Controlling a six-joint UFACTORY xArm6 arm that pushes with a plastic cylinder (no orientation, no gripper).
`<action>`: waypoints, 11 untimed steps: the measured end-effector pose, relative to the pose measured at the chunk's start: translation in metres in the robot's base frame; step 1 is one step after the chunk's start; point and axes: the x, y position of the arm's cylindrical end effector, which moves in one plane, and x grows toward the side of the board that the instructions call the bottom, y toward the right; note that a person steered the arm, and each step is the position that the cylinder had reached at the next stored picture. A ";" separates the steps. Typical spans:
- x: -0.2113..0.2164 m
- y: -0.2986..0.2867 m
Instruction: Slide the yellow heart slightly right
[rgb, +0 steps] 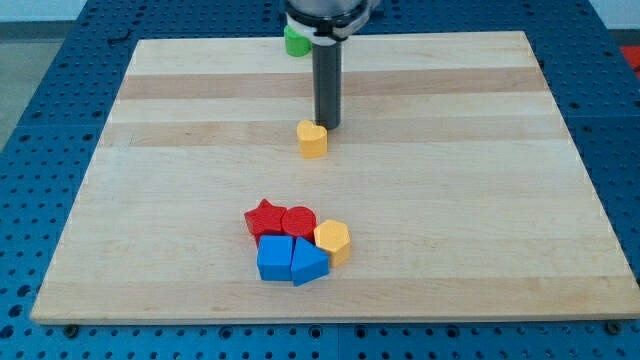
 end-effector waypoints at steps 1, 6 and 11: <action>0.036 -0.003; 0.022 -0.089; 0.101 0.010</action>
